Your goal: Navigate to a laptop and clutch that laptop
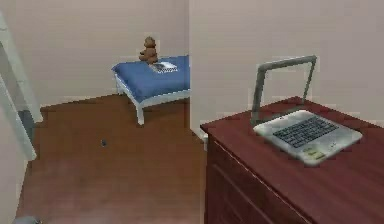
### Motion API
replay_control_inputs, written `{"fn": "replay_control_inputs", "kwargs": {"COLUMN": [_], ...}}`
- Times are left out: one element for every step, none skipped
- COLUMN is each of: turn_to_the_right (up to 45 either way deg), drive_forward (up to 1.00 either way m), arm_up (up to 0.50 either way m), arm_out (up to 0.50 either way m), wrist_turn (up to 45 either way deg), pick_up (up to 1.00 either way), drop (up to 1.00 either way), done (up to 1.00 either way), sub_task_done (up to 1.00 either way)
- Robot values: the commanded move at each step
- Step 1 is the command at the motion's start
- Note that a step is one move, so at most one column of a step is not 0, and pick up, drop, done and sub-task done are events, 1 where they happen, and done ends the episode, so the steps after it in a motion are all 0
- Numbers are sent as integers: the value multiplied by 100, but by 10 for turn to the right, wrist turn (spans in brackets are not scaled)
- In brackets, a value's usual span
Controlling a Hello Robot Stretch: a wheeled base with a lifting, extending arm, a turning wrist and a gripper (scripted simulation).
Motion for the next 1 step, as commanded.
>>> {"fn": "replay_control_inputs", "kwargs": {"turn_to_the_right": [-450], "drive_forward": [0], "arm_up": [0], "arm_out": [0], "wrist_turn": [0], "pick_up": [0], "drop": [0], "done": [0], "sub_task_done": [0]}}
